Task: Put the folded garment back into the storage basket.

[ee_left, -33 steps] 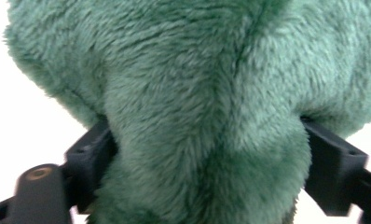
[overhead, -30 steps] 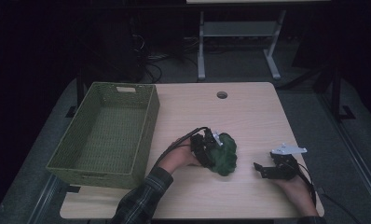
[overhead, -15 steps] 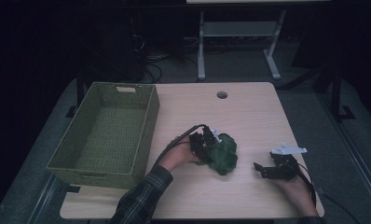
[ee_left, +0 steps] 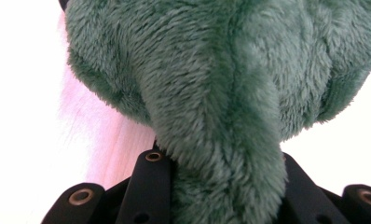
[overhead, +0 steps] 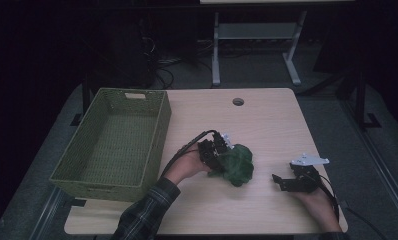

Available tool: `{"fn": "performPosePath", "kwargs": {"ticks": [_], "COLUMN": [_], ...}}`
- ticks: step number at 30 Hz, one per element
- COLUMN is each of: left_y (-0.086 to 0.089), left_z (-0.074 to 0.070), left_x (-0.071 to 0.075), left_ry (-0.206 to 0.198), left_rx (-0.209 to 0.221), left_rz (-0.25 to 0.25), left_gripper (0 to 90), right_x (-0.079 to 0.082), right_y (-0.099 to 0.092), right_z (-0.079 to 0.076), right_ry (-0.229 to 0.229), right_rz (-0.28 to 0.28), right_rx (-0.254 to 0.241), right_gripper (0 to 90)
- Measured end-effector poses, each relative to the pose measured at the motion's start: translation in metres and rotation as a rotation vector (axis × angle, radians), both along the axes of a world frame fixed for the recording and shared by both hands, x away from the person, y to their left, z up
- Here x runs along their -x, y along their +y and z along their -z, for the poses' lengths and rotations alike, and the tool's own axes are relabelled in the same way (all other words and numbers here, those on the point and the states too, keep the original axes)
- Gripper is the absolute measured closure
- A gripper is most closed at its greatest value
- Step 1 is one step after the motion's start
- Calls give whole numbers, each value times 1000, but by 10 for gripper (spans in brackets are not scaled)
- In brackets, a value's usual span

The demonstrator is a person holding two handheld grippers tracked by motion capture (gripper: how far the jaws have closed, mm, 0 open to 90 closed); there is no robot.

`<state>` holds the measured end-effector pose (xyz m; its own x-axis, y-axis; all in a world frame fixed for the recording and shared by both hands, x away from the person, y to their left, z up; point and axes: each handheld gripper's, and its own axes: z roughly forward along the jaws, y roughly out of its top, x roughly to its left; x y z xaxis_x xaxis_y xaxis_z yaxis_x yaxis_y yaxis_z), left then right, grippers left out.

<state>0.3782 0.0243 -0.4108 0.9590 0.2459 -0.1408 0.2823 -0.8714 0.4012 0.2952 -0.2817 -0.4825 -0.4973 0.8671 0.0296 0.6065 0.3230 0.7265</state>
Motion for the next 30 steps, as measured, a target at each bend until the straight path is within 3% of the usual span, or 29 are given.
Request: {"fn": "performPosePath", "kwargs": {"ticks": [19, 30], "left_y": [37, 78], "left_z": [-54, -91], "left_x": [6, 6], "left_ry": [-20, -53], "left_rx": [32, 73], "left_rz": [-62, -144], "left_gripper": [726, 726], "right_x": [0, 0], "right_y": [0, 0], "right_z": [0, 0], "right_ry": [0, 0], "right_rz": [0, 0], "right_rx": [0, 0], "right_gripper": [157, 157]}}
